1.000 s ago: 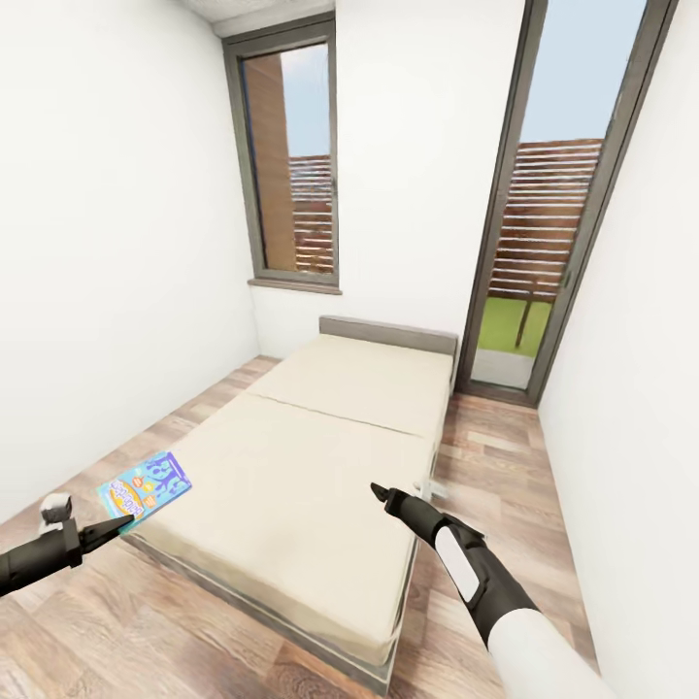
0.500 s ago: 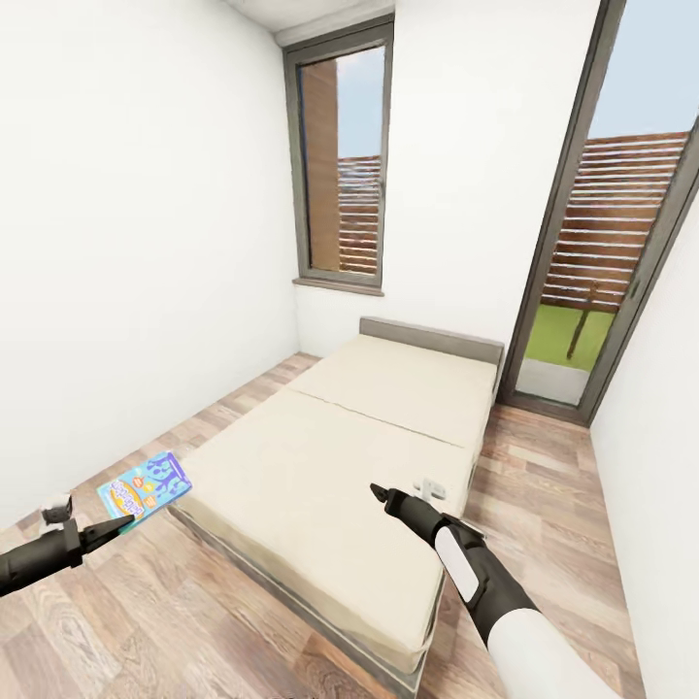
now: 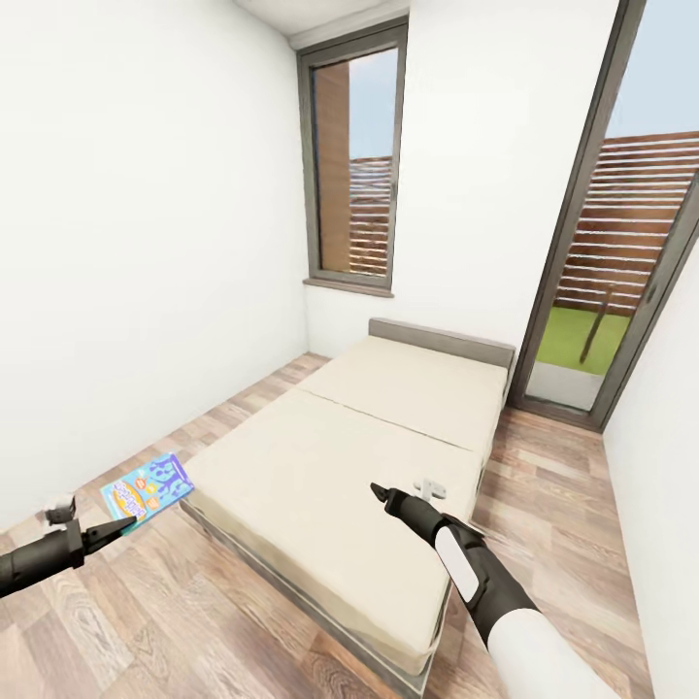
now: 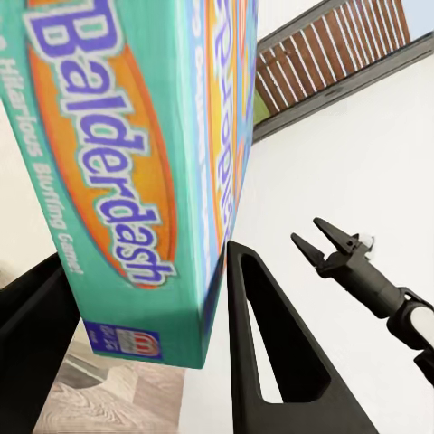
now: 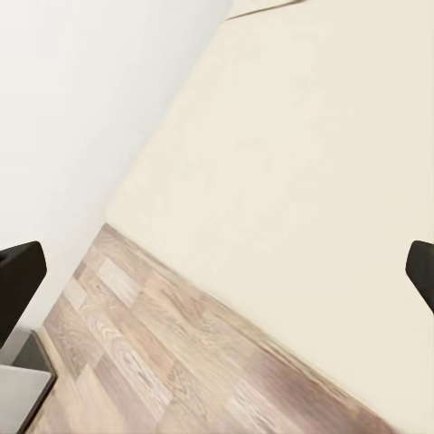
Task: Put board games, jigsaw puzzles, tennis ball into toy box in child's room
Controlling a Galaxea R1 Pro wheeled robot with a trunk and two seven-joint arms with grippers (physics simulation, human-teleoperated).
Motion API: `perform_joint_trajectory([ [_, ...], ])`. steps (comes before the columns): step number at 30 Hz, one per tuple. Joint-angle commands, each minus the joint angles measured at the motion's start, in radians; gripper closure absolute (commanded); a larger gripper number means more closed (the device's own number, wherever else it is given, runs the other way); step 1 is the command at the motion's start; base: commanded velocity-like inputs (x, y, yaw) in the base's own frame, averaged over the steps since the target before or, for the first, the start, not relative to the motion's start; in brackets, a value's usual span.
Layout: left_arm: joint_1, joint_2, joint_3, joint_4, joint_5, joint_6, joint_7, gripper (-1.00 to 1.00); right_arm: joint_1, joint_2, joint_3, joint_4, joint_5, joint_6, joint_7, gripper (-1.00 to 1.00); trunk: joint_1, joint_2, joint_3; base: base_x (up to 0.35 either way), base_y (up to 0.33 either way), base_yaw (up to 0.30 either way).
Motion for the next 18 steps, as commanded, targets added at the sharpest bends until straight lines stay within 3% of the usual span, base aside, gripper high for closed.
perform_joint_trajectory([
  [1,-0.001,0.000,-0.001,0.000,0.001,0.010,-0.003,1.00,-0.001,0.000,0.000,-0.001,-0.008,0.005,0.000,-1.00,-0.004,0.006,0.002,0.000,0.000,0.022],
  [7,-0.001,0.001,-0.002,0.000,0.003,0.009,-0.006,1.00,-0.001,0.017,0.017,-0.001,0.012,0.005,-0.001,-1.00,-0.004,0.006,0.006,0.000,0.000,0.150],
  [11,-0.001,0.002,-0.002,0.000,0.004,0.006,-0.007,1.00,-0.001,0.023,0.044,-0.001,0.029,0.004,-0.001,-1.00,-0.004,0.006,0.009,0.000,0.000,0.243],
  [18,-0.001,0.002,-0.002,0.000,0.005,0.003,-0.008,1.00,-0.001,0.025,0.051,0.000,0.034,0.004,-0.002,-1.00,-0.004,0.006,0.014,0.000,0.000,0.264],
])
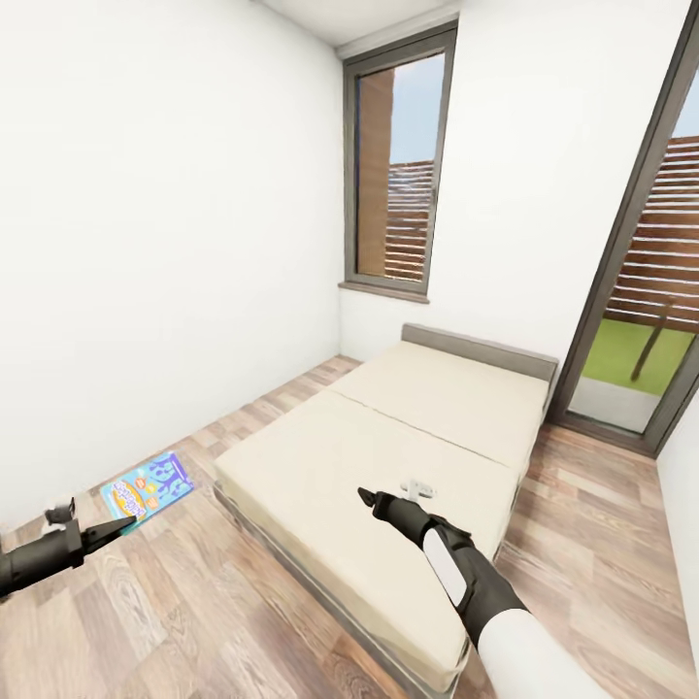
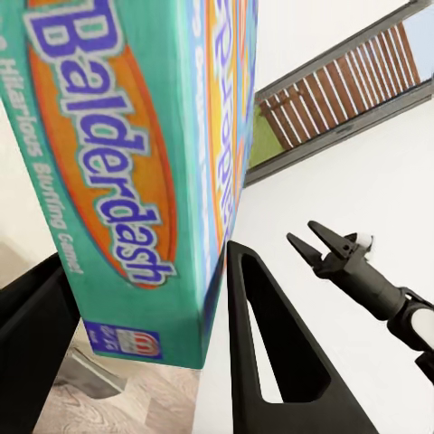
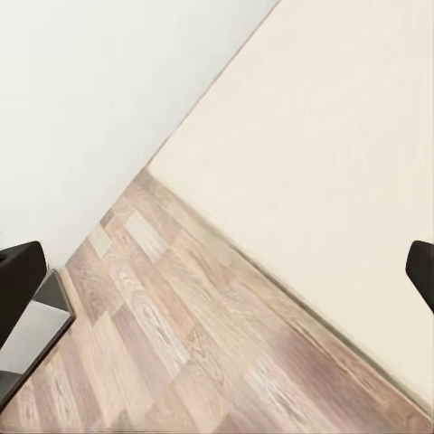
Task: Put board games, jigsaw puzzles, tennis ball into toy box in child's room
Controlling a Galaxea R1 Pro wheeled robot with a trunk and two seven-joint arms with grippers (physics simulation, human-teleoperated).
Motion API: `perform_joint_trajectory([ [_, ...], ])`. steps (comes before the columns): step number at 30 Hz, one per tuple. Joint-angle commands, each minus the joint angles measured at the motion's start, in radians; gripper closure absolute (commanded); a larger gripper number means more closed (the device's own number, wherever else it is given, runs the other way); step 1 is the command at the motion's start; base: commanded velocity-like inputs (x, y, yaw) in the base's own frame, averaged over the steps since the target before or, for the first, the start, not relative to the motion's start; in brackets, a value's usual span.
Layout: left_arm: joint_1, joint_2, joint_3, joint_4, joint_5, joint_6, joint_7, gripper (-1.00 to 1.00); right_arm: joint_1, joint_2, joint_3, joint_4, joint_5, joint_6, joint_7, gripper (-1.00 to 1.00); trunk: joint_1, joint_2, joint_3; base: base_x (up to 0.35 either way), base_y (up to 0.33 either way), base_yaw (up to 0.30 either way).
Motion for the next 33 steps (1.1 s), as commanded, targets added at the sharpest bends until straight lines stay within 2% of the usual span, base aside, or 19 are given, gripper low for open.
perform_joint_trajectory([
  [1,-0.001,0.000,0.001,0.000,0.001,0.011,-0.003,1.00,-0.001,0.000,0.000,-0.001,-0.007,0.005,0.000,-1.00,0.000,-0.002,-0.001,0.000,0.000,0.269],
  [9,-0.001,-0.003,0.001,0.000,-0.002,0.014,0.000,1.00,-0.001,0.000,0.002,0.000,-0.008,-0.027,-0.001,-1.00,0.000,-0.002,0.004,0.065,0.009,0.270],
  [15,-0.001,-0.003,0.002,0.003,-0.002,0.016,0.002,1.00,-0.001,0.001,0.002,0.000,-0.008,-0.030,-0.001,-1.00,0.000,-0.002,0.007,0.259,0.120,0.233],
  [22,-0.001,-0.004,0.001,0.003,-0.002,0.016,0.004,1.00,-0.001,0.001,0.004,-0.001,-0.011,-0.029,0.000,-1.00,0.000,-0.002,0.007,0.283,0.141,0.034],
  [33,-0.001,-0.005,0.000,0.003,-0.002,0.016,0.006,1.00,-0.001,0.002,0.013,-0.001,-0.008,-0.028,-0.001,-1.00,0.000,-0.002,-0.003,0.288,0.094,0.173],
])
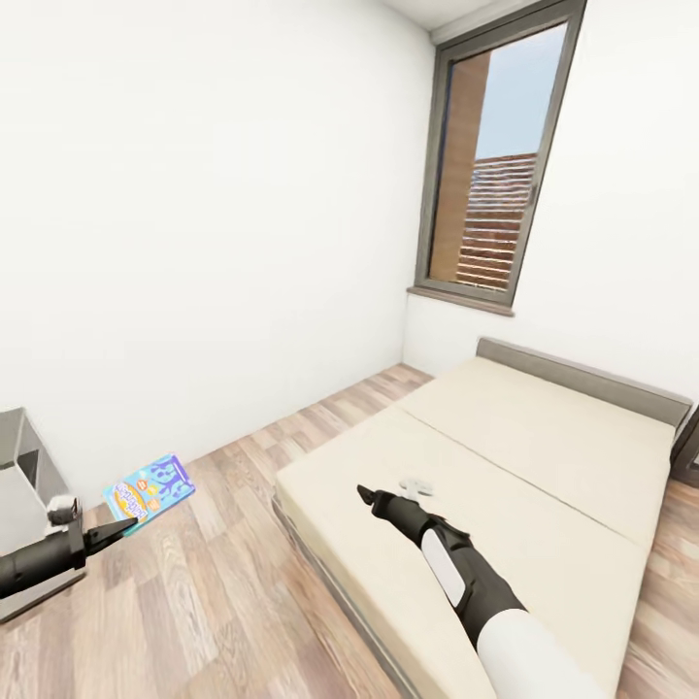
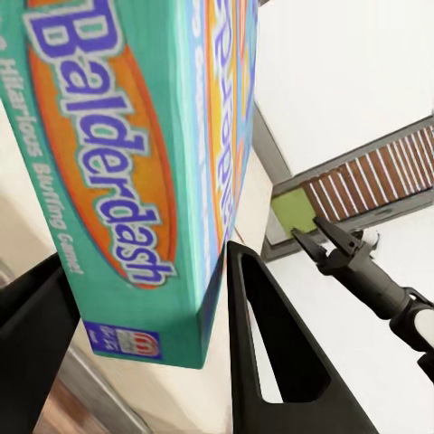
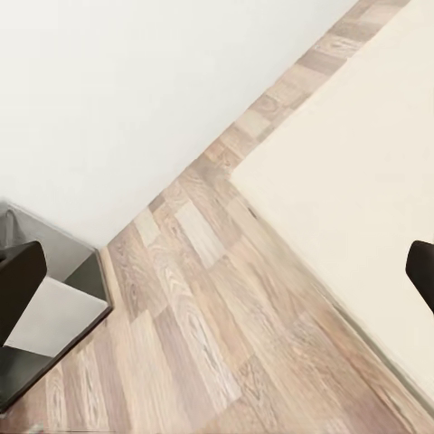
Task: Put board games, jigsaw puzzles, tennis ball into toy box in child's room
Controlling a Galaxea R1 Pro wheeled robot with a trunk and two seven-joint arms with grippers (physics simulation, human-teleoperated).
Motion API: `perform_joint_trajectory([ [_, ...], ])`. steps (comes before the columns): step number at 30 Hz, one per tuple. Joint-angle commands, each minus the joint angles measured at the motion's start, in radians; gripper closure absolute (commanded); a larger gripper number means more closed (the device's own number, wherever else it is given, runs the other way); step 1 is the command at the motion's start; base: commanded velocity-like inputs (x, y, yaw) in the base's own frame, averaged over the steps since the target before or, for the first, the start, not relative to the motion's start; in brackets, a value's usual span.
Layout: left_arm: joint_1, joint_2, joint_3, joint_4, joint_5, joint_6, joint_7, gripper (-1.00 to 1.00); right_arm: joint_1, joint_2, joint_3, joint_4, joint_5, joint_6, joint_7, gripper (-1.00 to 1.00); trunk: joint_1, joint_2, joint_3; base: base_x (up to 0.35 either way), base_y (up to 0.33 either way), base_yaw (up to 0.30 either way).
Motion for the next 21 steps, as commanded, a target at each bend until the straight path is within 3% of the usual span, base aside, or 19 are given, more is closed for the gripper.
perform_joint_trajectory([
  [1,-0.001,0.000,0.001,0.000,0.003,0.011,-0.003,1.00,-0.001,0.000,0.004,-0.001,-0.008,0.006,0.000,-1.00,0.001,-0.002,-0.003,0.270,0.007,0.233],
  [12,-0.001,0.001,0.001,0.000,0.003,0.012,-0.004,1.00,-0.001,0.000,0.015,0.000,-0.007,0.006,0.000,-1.00,0.001,-0.002,-0.013,0.236,0.119,0.238],
  [21,-0.001,0.002,0.002,0.000,0.003,0.009,-0.009,1.00,-0.001,0.000,0.015,0.000,-0.008,0.006,0.000,-1.00,0.001,-0.002,-0.022,0.009,0.190,0.242],
])
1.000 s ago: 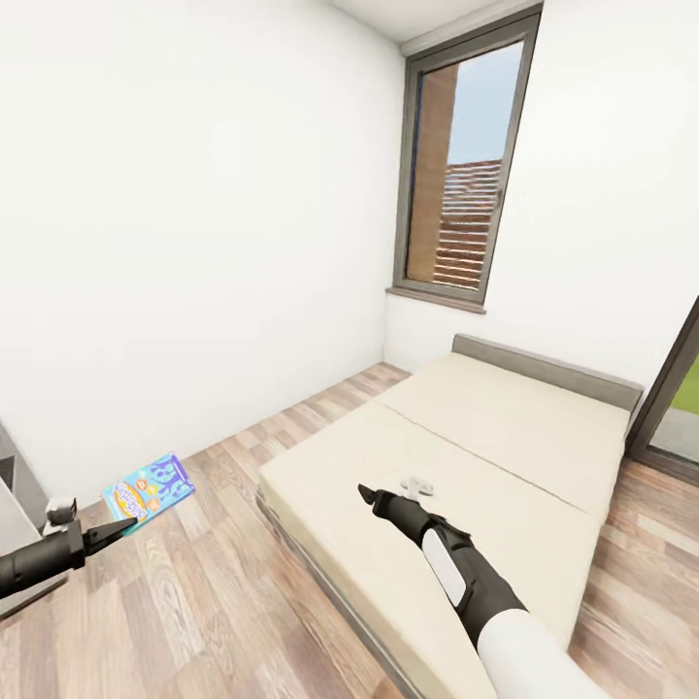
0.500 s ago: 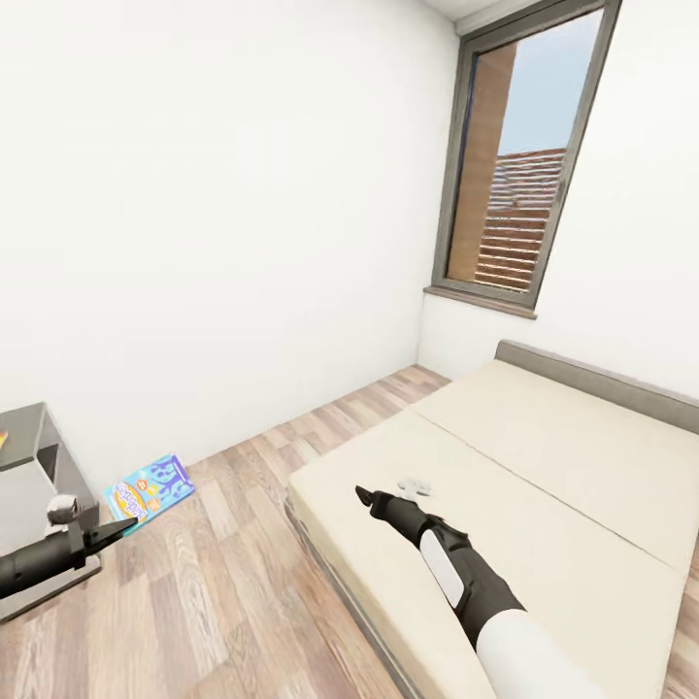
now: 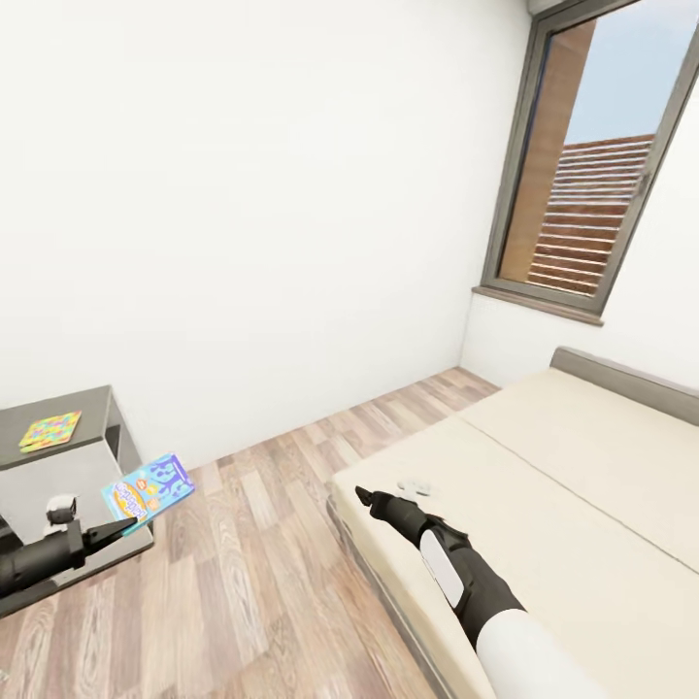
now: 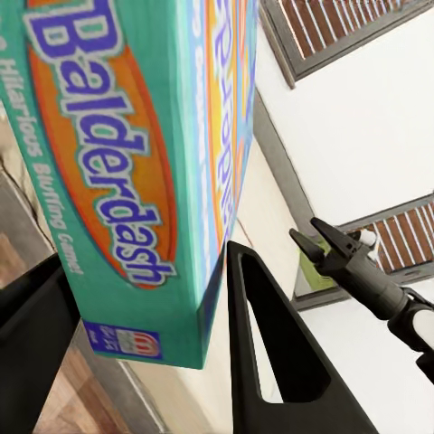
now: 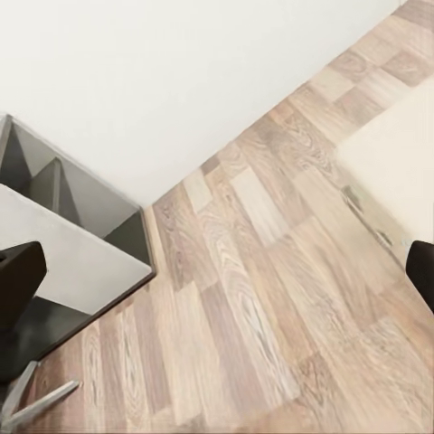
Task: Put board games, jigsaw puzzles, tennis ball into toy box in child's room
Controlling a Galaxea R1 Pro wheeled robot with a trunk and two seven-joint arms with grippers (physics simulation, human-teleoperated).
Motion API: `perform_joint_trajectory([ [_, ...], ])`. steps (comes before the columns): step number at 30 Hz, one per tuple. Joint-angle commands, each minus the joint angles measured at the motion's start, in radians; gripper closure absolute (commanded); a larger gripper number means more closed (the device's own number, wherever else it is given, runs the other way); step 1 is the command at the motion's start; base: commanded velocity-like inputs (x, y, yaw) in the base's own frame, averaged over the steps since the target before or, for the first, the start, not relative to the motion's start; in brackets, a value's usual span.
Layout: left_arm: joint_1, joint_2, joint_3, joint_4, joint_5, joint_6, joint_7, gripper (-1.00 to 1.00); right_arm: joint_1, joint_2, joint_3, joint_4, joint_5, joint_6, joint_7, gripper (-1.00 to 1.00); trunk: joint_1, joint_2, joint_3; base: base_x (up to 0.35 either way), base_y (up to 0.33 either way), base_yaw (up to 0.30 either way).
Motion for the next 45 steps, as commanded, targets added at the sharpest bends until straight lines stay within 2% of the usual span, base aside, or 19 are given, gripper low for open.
perform_joint_trajectory([
  [1,-0.001,0.000,0.001,0.000,0.002,0.010,-0.003,1.00,-0.001,0.000,0.000,-0.001,-0.007,0.006,0.000,-1.00,0.000,-0.002,-0.003,0.000,0.037,0.243],
  [6,-0.001,-0.002,0.000,0.000,0.002,0.011,-0.001,1.00,-0.001,0.001,0.000,-0.001,-0.008,0.006,0.000,-1.00,0.000,-0.002,-0.007,0.075,0.018,0.243],
  [17,-0.001,-0.003,0.000,0.000,0.002,0.013,0.000,1.00,-0.001,0.002,0.001,-0.001,-0.007,0.006,0.000,-1.00,0.000,-0.002,-0.017,0.293,0.039,0.243],
  [27,-0.001,-0.003,0.000,0.000,0.002,0.010,0.000,1.00,-0.001,0.002,0.002,-0.001,-0.007,0.006,0.000,-1.00,0.000,-0.002,-0.026,0.236,0.175,0.243],
  [45,-0.001,-0.005,0.004,0.000,0.003,0.007,0.004,1.00,-0.001,0.002,0.002,-0.001,-0.007,0.007,0.000,-1.00,-0.003,0.005,-0.039,0.061,0.013,0.243],
])
